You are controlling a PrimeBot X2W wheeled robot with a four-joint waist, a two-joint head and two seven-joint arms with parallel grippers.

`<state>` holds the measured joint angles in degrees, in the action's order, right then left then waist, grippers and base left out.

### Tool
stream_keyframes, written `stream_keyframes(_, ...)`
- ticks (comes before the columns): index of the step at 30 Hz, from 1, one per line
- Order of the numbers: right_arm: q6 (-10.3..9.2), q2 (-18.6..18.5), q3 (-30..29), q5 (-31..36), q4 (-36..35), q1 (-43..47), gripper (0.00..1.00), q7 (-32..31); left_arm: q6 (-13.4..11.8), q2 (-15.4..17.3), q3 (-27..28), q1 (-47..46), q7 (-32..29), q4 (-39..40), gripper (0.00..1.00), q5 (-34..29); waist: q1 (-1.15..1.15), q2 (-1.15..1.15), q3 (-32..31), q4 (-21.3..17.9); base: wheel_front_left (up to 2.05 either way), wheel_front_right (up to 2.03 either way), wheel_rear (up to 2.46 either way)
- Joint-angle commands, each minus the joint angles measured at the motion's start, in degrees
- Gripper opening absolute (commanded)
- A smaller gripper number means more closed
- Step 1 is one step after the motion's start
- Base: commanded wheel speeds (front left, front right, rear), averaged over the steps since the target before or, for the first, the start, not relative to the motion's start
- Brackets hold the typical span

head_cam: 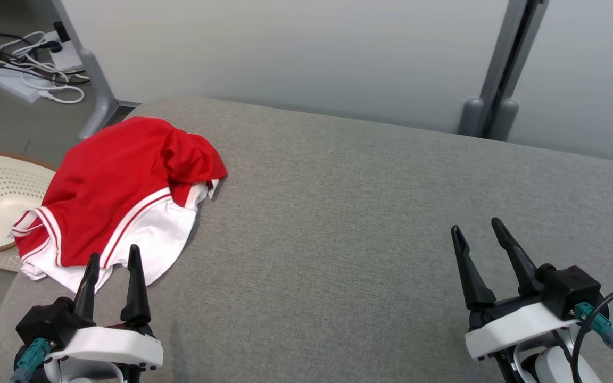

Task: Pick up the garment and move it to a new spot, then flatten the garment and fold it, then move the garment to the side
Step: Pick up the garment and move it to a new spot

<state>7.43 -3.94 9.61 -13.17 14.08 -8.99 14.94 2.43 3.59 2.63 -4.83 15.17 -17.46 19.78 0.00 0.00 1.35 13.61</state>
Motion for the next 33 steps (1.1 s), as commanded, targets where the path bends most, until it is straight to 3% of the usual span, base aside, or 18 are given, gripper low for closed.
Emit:
stream_keyframes(1,0.11,-0.4,0.1,-0.2,0.3,0.2,1.0,0.3,-0.3,0.2,0.1,-0.1,0.1,-0.4,1.0,0.1,0.0,0.0,-0.3,2.0,0.0,0.0,0.0)
stream_keyframes(12,0.11,-0.6,1.4,-0.6,0.7,0.0,1.0,0.2,-0.2,-0.1,0.5,0.4,0.1,-0.8,1.0,-0.7,0.0,0.0,-0.8,7.9,0.0,0.0,0.0)
stream_keyframes(24,0.11,-0.3,2.7,-1.2,1.1,-0.3,1.0,0.2,0.6,-0.2,1.2,0.2,-0.7,-1.7,1.0,0.5,0.0,0.0,-0.8,8.4,0.0,0.0,0.0)
stream_keyframes(33,0.11,-0.7,3.5,-1.3,1.5,-1.5,1.0,0.2,2.6,4.7,0.8,-9.1,-12.9,0.6,1.0,4.0,0.0,0.0,0.6,6.5,0.0,0.0,0.0)
